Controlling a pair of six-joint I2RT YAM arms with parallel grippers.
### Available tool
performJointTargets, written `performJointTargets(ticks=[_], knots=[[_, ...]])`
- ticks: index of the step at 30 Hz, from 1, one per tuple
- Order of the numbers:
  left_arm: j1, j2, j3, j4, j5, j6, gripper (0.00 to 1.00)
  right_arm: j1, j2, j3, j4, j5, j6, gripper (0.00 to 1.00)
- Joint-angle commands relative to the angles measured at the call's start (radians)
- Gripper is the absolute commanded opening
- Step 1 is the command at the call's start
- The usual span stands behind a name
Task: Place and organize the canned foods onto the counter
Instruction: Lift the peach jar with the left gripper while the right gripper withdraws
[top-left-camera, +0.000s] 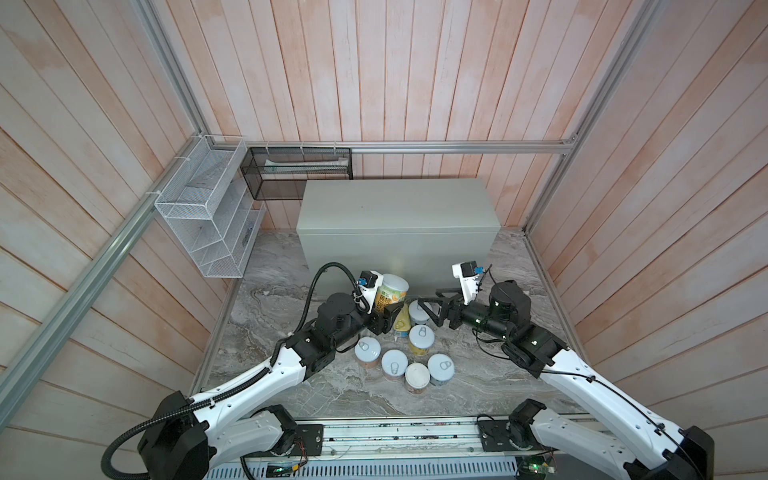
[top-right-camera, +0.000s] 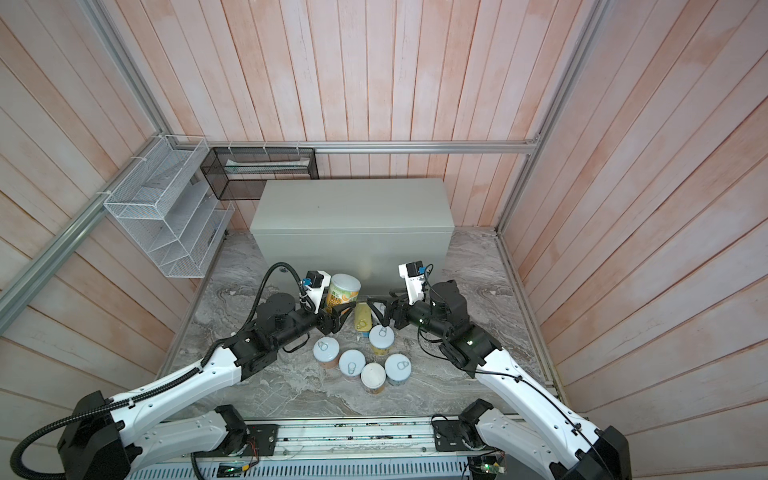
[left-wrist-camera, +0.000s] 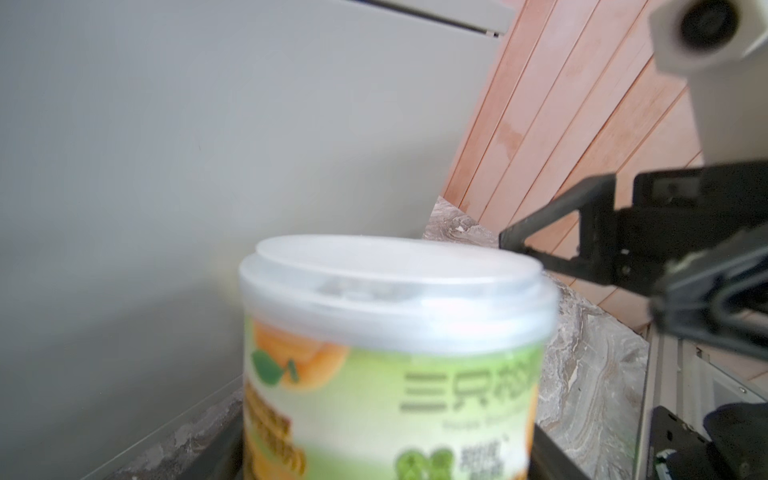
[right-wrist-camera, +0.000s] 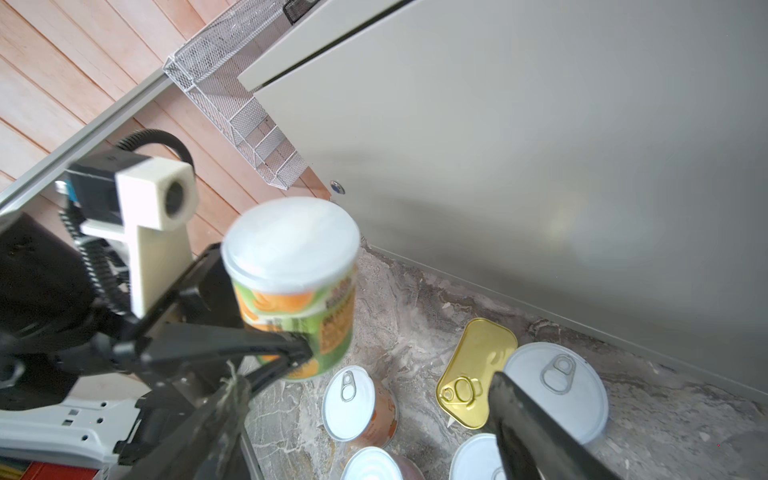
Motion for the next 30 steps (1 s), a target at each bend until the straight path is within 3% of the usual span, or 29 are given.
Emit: performJointTargets(ticks=[1,13,20,30], knots=[[-0.002,-0.037,0.1,0.001,-0.025,-0.009,0.48,-0.003,-0.032,-0.038,0.094,0.051,0.022,0.89],[0.034,0.072,0.425,-0.061,-0.067,0.077,0.48,-0.003,-0.167,-0.11,0.055,0.102,-0.015,0.9],[0.162,0.167,0.609,-0.042,-0.071,0.126,0.48,-0.003,-0.209,-0.154,0.067,0.111,-0.024,0.9],[0.379,0.328,0.837,-0.058,0.024,0.155,0.48,-0.002,-0.243,-0.212,0.082,0.134,-0.016,0.91]])
